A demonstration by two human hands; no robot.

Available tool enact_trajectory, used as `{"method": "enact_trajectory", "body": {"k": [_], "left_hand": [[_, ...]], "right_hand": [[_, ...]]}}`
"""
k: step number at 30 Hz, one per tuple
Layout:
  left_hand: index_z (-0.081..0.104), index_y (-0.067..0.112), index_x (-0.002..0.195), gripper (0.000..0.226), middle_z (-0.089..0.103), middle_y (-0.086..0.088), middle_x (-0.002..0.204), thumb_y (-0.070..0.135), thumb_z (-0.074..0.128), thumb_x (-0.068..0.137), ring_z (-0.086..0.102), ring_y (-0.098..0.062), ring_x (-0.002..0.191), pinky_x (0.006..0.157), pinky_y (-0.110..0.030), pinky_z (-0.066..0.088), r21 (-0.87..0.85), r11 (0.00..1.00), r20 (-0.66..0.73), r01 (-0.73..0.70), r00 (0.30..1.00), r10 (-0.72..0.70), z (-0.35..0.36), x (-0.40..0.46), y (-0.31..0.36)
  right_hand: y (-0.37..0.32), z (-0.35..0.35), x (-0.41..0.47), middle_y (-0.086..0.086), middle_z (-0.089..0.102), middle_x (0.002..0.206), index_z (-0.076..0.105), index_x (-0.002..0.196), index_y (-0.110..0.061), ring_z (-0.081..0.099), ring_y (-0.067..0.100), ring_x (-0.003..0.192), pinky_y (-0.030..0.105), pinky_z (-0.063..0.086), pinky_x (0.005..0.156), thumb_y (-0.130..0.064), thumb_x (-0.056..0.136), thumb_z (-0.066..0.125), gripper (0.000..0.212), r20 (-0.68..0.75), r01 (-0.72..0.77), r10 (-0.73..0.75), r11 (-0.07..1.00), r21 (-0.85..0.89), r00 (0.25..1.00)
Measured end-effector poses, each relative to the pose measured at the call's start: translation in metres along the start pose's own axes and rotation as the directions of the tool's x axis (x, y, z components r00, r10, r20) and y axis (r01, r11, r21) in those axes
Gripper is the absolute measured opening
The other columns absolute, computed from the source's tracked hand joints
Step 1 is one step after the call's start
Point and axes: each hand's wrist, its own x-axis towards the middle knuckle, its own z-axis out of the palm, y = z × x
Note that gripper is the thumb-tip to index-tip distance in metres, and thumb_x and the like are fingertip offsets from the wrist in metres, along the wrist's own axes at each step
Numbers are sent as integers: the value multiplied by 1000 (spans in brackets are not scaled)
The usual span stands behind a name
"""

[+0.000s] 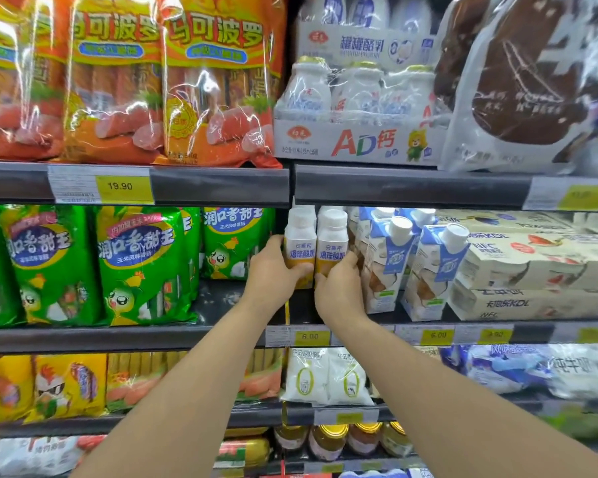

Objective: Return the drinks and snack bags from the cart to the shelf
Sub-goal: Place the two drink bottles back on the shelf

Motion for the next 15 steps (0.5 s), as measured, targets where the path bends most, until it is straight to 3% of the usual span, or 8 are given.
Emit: {"method": "enact_trajectory", "body": {"k": [3, 6, 10, 15], "left_hand": [[53, 15, 131, 53, 66, -2, 124, 24, 77, 85, 50, -8, 99, 83, -21, 37, 1, 1000, 7, -10, 1000, 10, 0, 0, 0], [53, 16, 132, 52, 66, -1, 126, 23, 76, 86, 50, -7, 100, 84, -21, 38, -28, 1000, 18, 2, 1000, -1, 1, 1, 0], [55, 17, 131, 50, 66, 0, 124, 21, 76, 86, 50, -5, 98, 83, -21, 38, -48, 999, 23, 0, 1000, 2, 3, 2, 2], [58, 15, 124, 46, 69, 0, 117, 17, 78, 83, 63, -14, 105, 84, -22, 43, -133, 991, 31, 4, 1000, 0, 8, 1, 2]], "right_hand": [[1, -3, -6, 10, 41, 149, 30, 144, -7, 38, 23, 139, 33, 33, 112, -8, 93, 62, 60, 65, -26, 17, 991, 131, 998], [6, 0, -16, 8, 33, 154, 24, 151, -9, 33, 22, 142, 39, 30, 119, -14, 91, 64, 72, 75, -23, 12, 988, 155, 997], [7, 3, -24, 9, 24, 155, 20, 151, -11, 26, 27, 143, 44, 28, 118, -29, 90, 64, 77, 57, -30, 30, 1000, 1, 998], [-1, 1, -24, 14, 17, 153, -2, 157, -8, 24, 36, 139, 44, 24, 114, -35, 91, 59, 93, 94, -71, 84, 988, -135, 992]]}}
